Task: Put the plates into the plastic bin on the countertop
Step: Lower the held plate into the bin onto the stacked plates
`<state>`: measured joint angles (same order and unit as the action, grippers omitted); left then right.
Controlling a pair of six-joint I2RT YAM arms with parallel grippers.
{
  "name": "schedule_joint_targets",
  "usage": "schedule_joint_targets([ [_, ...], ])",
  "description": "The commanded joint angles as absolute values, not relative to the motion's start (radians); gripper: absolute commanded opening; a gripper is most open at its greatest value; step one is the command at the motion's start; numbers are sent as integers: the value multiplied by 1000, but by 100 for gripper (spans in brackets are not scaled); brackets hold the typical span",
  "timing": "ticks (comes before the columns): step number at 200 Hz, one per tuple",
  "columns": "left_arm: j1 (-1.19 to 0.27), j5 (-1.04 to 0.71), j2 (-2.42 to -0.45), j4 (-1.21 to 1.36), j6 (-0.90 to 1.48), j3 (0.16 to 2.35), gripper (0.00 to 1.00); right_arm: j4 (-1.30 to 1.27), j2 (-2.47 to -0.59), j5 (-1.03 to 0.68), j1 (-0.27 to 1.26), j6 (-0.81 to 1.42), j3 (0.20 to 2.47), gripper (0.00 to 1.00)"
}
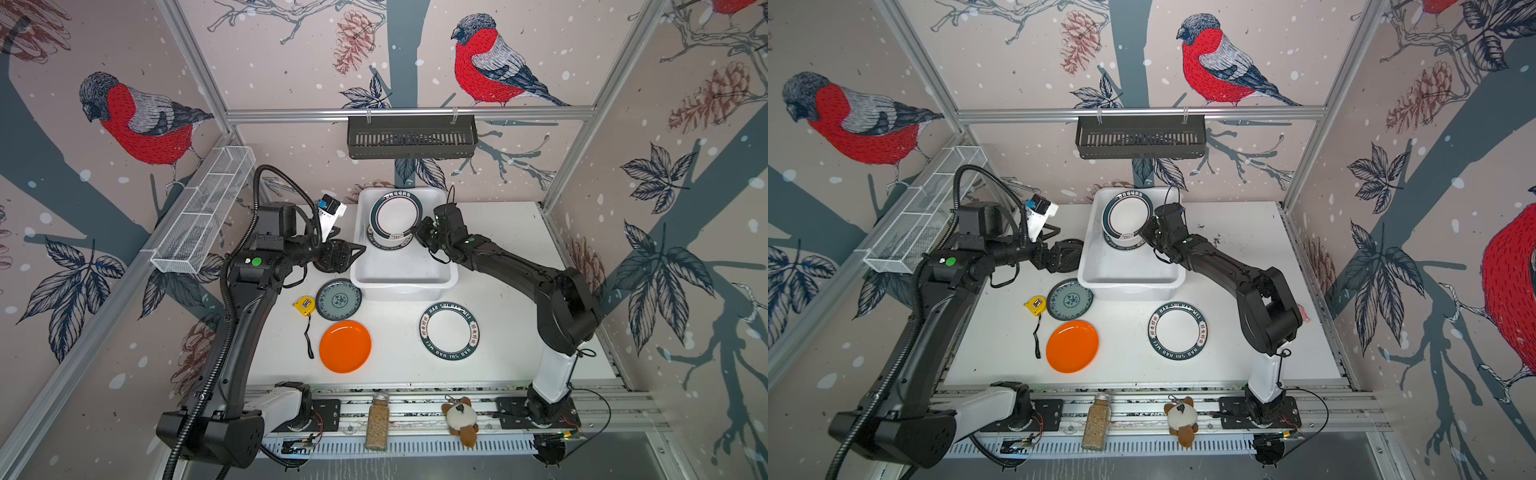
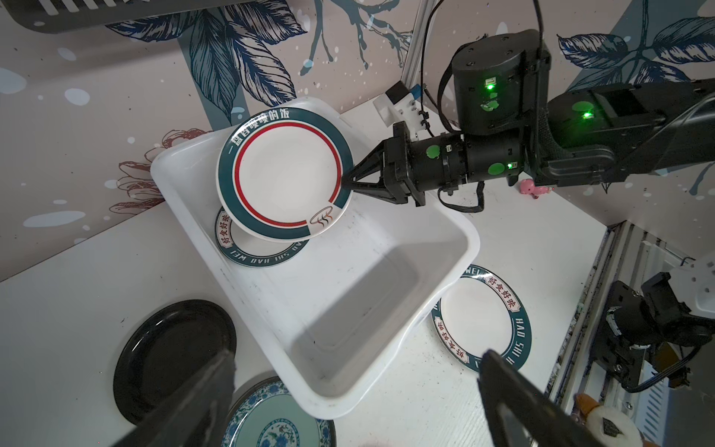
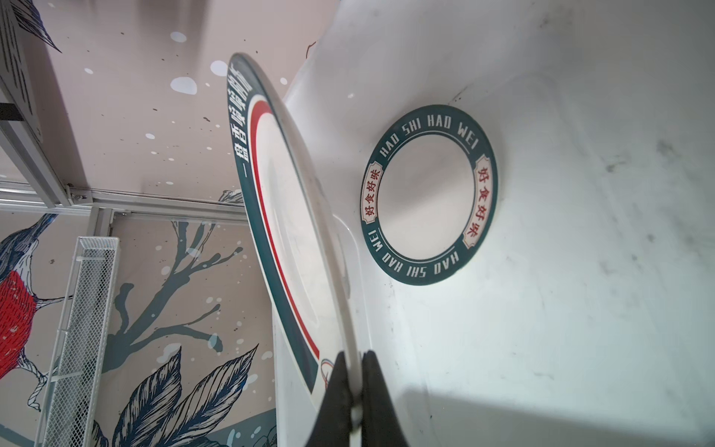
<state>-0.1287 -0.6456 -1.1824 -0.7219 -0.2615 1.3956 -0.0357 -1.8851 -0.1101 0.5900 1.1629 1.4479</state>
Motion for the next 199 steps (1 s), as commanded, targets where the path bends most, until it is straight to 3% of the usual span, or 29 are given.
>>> schedule_joint_targets([
  [1, -130, -642, -1177, -731, -272, 1393, 97, -49, -1923, -119, 591, 1129, 1496, 5],
  [199, -130, -619, -1171, -772, -311, 1394, 97, 55, -2250, -202, 547, 1160, 1787, 8],
])
